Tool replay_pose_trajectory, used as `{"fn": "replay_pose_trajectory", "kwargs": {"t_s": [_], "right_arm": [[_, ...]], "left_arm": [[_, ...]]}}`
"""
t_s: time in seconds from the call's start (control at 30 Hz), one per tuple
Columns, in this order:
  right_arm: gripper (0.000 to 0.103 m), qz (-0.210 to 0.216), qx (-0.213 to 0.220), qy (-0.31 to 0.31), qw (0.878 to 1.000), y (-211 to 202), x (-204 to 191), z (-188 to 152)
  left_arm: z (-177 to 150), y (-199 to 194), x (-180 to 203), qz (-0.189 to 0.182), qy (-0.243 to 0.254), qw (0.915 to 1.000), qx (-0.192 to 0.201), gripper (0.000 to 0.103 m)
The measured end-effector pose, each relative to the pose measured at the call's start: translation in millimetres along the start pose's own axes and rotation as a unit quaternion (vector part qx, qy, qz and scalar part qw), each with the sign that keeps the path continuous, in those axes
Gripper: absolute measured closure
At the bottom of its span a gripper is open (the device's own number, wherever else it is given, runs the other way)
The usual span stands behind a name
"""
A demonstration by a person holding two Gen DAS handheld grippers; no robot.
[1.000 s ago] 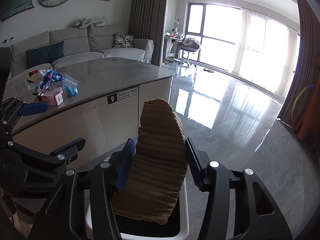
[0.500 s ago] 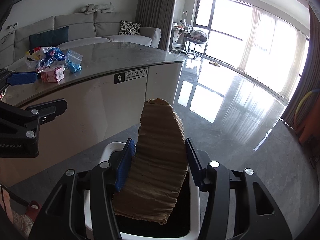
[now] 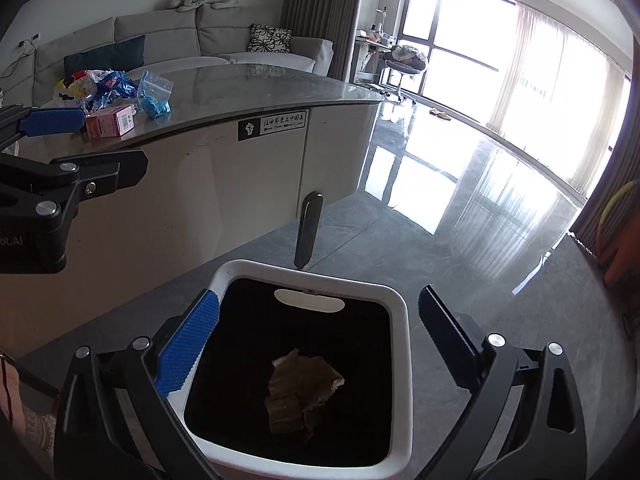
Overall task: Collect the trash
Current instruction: 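Move both open tools back from the bin to the table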
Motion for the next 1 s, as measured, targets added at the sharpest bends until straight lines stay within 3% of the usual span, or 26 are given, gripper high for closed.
{"fn": "replay_pose_trajectory", "kwargs": {"t_s": [0.17, 0.37, 1.0], "right_arm": [[0.005, 0.005, -0.009, -0.005, 1.0, 2.7, -2.4, -4.3], [0.005, -0.003, 0.029, -0.001, 1.0, -8.6, -1.0, 13.4], [0.005, -0.003, 0.087, -0.009, 0.996, -24.8, -15.6, 39.9]], "left_arm": [[-0.4, -0.7, 0.6, -0.001, 0.0, 1.0, 0.001, 0.004], [1.5, -2.6, -4.0, 0.0, -0.005, 1.0, 0.003, 0.004], [13.3, -20.4, -28.1, 0.013, -0.025, 0.9994, 0.018, 0.004]]}}
Point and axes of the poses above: each gripper's, at about its wrist camera, not at the fingertips, and y roughly the way its jaws point, x to its right, z to its top, the point moved 10 cm from there along y, roughly the way its jaws point, and after that the axes turned 12 degrees about x, right-handed, at the moved point
